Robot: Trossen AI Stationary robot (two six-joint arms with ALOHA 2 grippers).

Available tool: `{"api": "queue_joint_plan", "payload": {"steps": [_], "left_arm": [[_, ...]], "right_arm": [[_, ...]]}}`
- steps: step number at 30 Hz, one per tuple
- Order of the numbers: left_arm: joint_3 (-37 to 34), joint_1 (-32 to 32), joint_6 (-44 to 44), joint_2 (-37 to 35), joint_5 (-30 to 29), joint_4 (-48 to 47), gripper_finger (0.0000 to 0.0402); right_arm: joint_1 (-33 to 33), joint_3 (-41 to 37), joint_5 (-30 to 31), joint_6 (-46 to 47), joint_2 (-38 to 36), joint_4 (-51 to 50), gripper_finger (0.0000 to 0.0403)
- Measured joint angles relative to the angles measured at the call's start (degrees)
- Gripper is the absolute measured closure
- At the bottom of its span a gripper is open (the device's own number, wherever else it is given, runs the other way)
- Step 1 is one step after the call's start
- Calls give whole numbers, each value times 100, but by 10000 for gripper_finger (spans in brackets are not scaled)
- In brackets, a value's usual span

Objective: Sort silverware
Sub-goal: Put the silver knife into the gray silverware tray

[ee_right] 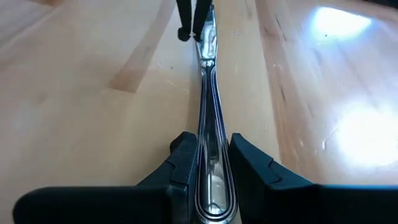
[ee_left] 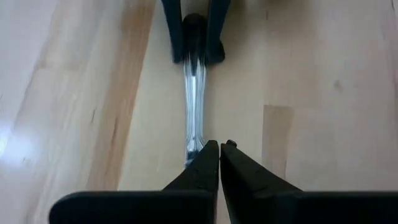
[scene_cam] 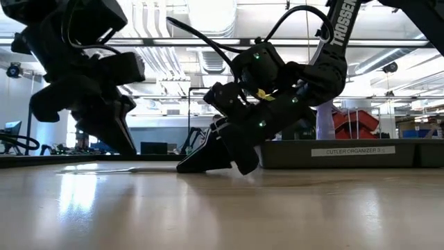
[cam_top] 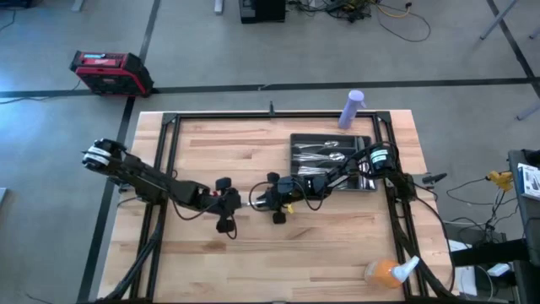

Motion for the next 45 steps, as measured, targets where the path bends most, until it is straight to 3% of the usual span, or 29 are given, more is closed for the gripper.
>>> {"api": "queue_joint_plan", "payload": {"steps": [7,13,19,28,35,45], "left_arm": [[-236,399,-46,-69,36,214,353],[-355,822,62,-67,1129,813,286],[-446,996,13,206,1174,778,255],[-396,1009,-57,809,1219,1161,287],[-396,1013,-37,875,1132,1174,381],[-396,1004,78,875,1081,1185,386]], "right_arm": [[0,0,7,-192,0,2,350],[0,0,4,-187,0,2,350],[0,0,-2,-206,0,1,350],[-2,0,173,-330,-2,-44,352],[-4,0,358,-403,-11,-94,362],[-27,-9,204,-364,-128,-58,385]]}}
